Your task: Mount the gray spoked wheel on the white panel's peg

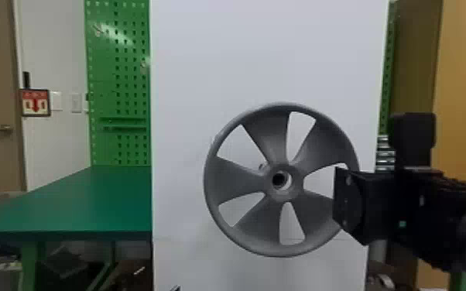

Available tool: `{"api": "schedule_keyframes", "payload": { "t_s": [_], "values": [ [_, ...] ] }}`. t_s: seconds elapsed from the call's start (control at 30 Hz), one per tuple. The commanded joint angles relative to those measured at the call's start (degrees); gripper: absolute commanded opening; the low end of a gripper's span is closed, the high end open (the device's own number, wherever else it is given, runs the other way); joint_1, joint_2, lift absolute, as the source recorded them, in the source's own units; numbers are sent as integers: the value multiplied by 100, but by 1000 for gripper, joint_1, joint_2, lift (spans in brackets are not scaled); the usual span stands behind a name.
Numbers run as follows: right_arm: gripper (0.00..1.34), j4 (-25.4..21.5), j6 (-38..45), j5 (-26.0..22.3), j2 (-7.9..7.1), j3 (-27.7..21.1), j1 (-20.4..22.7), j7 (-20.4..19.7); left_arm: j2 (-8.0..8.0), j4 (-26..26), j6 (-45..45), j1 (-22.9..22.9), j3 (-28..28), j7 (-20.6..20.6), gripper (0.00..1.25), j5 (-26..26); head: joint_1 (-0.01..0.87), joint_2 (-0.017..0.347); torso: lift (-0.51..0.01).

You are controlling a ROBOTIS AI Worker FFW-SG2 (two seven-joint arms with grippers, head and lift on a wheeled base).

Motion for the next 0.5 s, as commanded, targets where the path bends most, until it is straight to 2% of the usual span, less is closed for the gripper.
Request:
{"api": "schedule_keyframes", "payload": {
  "t_s": [0.0, 0.47],
  "values": [
    [199, 84, -35, -8, -9, 6, -34, 0, 2, 0, 0, -15, 0, 2, 742, 0, 123, -8, -407],
    [196, 357, -220, -60, 0, 24, -96, 8, 2, 9, 0, -24, -9, 2, 742, 0, 123, -8, -407]
  ]
}}
